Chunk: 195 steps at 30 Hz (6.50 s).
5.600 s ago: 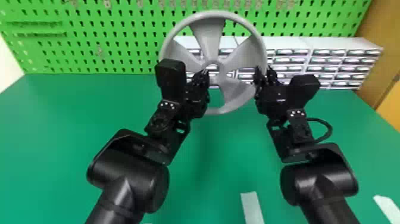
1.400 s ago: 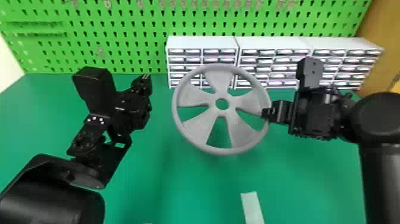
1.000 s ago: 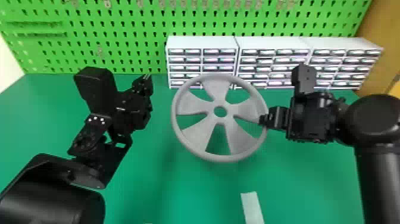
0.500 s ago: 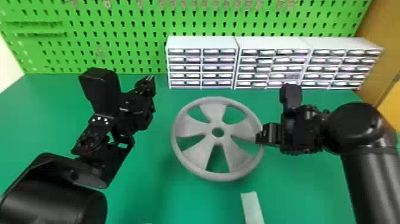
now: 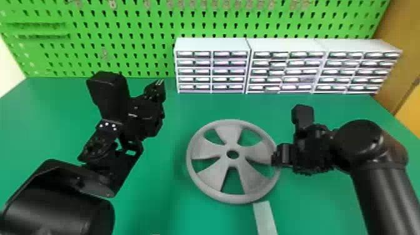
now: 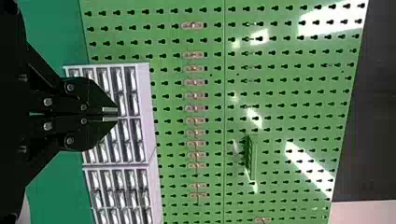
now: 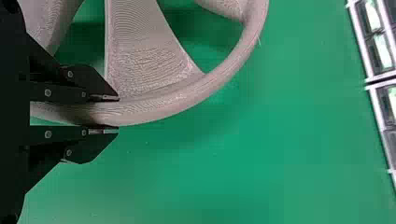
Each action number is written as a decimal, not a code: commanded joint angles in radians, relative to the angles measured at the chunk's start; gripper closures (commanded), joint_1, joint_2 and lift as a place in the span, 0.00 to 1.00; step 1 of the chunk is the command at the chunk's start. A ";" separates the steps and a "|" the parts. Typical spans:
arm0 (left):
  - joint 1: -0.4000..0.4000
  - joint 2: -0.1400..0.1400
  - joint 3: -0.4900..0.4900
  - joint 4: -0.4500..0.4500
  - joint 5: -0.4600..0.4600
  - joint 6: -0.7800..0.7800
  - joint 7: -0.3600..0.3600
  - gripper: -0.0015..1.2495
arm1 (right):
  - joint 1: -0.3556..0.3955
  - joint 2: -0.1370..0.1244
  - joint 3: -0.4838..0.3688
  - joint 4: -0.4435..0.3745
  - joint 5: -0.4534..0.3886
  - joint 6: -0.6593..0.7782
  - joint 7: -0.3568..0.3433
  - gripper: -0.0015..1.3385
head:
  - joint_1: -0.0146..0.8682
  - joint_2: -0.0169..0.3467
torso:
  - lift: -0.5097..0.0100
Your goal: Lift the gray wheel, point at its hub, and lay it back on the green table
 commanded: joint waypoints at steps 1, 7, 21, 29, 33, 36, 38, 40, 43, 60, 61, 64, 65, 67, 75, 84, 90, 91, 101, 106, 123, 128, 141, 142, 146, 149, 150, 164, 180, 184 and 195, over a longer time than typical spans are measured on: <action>-0.001 0.001 -0.002 0.003 0.001 0.000 0.000 0.95 | 0.002 -0.002 0.003 0.019 -0.001 -0.015 0.000 0.90 | 0.80 0.18 | 0.80; -0.006 0.001 -0.008 0.006 0.003 0.000 0.000 0.95 | 0.002 -0.004 0.004 0.032 -0.004 -0.028 0.000 0.90 | 0.80 0.18 | 0.80; -0.009 0.001 -0.008 0.007 0.005 0.000 -0.002 0.95 | -0.002 -0.009 0.016 0.055 -0.007 -0.031 0.000 0.90 | 0.80 0.18 | 0.80; -0.011 0.001 -0.008 0.007 0.005 0.000 -0.002 0.95 | -0.008 -0.009 0.018 0.076 -0.009 -0.020 0.000 0.90 | 0.80 0.18 | 0.80; -0.011 0.001 -0.008 0.007 0.006 -0.002 -0.002 0.95 | -0.010 -0.010 0.021 0.084 -0.009 -0.018 0.000 0.90 | 0.80 0.18 | 0.80; -0.011 0.001 -0.008 0.007 0.006 -0.002 -0.002 0.95 | -0.010 -0.010 0.023 0.085 -0.007 -0.018 0.000 0.90 | 0.80 0.18 | 0.80; -0.011 0.001 -0.008 0.007 0.006 -0.002 -0.002 0.95 | -0.011 -0.010 0.023 0.085 -0.007 -0.018 0.000 0.90 | 0.80 0.18 | 0.80; -0.011 0.001 -0.008 0.007 0.006 -0.002 -0.002 0.95 | -0.011 -0.010 0.023 0.087 -0.007 -0.018 0.000 0.90 | 0.80 0.18 | 0.80; -0.009 0.001 -0.008 0.007 0.006 -0.002 -0.002 0.95 | -0.011 -0.010 0.024 0.087 0.002 -0.014 0.000 0.90 | 0.80 0.18 | 0.80; -0.004 0.001 -0.005 0.007 0.006 -0.002 -0.002 0.95 | -0.011 -0.010 0.021 0.102 -0.006 -0.005 0.000 0.58 | 0.80 0.18 | 0.80; -0.004 0.001 -0.005 0.007 0.006 -0.002 -0.002 0.95 | -0.011 -0.010 0.021 0.102 -0.007 -0.006 0.000 0.55 | 0.80 0.18 | 0.80; -0.004 0.001 -0.003 0.007 0.006 -0.002 -0.002 0.95 | -0.011 -0.010 0.021 0.102 -0.016 -0.006 0.000 0.40 | 0.80 0.18 | 0.80; -0.003 0.001 -0.003 0.007 0.006 -0.002 -0.002 0.95 | -0.011 -0.012 0.023 0.101 -0.018 -0.005 0.000 0.34 | 0.80 0.18 | 0.80; -0.003 0.001 -0.003 0.007 0.006 -0.002 -0.002 0.95 | -0.011 -0.012 0.023 0.101 -0.019 -0.006 0.000 0.26 | 0.80 0.18 | 0.80; -0.004 0.001 -0.003 0.007 0.006 -0.002 -0.002 0.95 | -0.015 -0.015 0.026 0.097 -0.024 -0.005 0.000 0.11 | 0.80 0.18 | 0.80; -0.003 0.001 -0.005 0.007 0.006 -0.002 -0.002 0.95 | -0.016 -0.021 0.026 0.091 -0.024 -0.003 0.000 0.11 | 0.80 0.18 | 0.80; -0.004 0.001 -0.005 0.007 0.006 -0.002 -0.002 0.95 | 0.008 -0.029 0.032 -0.010 0.004 -0.057 0.002 0.11 | 0.80 0.18 | 0.80; -0.003 0.001 -0.005 0.007 0.006 -0.002 -0.002 0.95 | 0.018 -0.032 0.032 -0.036 0.007 -0.075 0.002 0.11 | 0.80 0.18 | 0.80; -0.001 0.001 -0.002 0.009 0.005 -0.002 -0.002 0.95 | 0.145 -0.102 0.041 -0.272 0.044 -0.400 0.057 0.11 | 0.80 0.18 | 0.80; -0.001 -0.001 0.001 0.010 0.005 -0.002 -0.002 0.95 | 0.220 -0.102 0.055 -0.317 0.183 -0.626 0.178 0.11 | 0.80 0.18 | 0.80; 0.002 -0.016 0.015 0.026 0.003 -0.002 0.000 0.95 | 0.386 -0.009 0.029 -0.338 0.547 -1.163 0.430 0.11 | 0.80 0.18 | 0.80; 0.009 -0.024 0.026 0.030 -0.003 -0.002 0.000 0.95 | 0.404 -0.021 0.049 -0.334 0.548 -1.230 0.430 0.11 | 0.80 0.18 | 0.80; 0.019 -0.028 0.032 0.038 -0.014 -0.006 0.000 0.95 | 0.416 -0.022 0.066 -0.334 0.551 -1.242 0.430 0.11 | 0.80 0.18 | 0.80; 0.017 -0.028 0.033 0.038 -0.014 -0.006 0.000 0.95 | 0.418 -0.022 0.067 -0.334 0.551 -1.244 0.430 0.11 | 0.80 0.18 | 0.80; 0.019 -0.031 0.038 0.047 0.001 -0.006 0.002 0.80 | 0.418 -0.021 0.070 -0.334 0.553 -1.244 0.430 0.11 | 0.80 0.18 | 0.80; 0.017 -0.037 0.043 0.058 0.025 -0.008 0.005 0.57 | 0.418 -0.022 0.070 -0.334 0.551 -1.244 0.430 0.11 | 0.80 0.18 | 0.80; 0.015 -0.039 0.044 0.059 0.032 -0.008 0.005 0.49 | 0.418 -0.021 0.070 -0.334 0.550 -1.244 0.430 0.11 | 0.80 0.18 | 0.80; -0.006 -0.047 0.046 0.093 0.031 -0.015 -0.040 0.00 | 0.415 -0.025 0.076 -0.337 0.562 -1.244 0.431 0.11 | 0.80 0.18 | 0.80; -0.001 -0.057 0.052 0.096 0.011 -0.015 -0.038 0.00 | 0.418 -0.029 0.082 -0.337 0.562 -1.242 0.431 0.11 | 0.80 0.18 | 0.80; -0.003 -0.057 0.053 0.099 0.011 -0.015 -0.038 0.00 | 0.415 -0.029 0.082 -0.337 0.562 -1.242 0.431 0.11 | 0.80 0.18 | 0.80; -0.098 -0.059 0.061 0.127 0.003 -0.066 -0.041 0.00 | 0.337 -0.042 0.073 -0.341 0.568 -1.255 0.456 0.11 | 0.80 0.18 | 0.80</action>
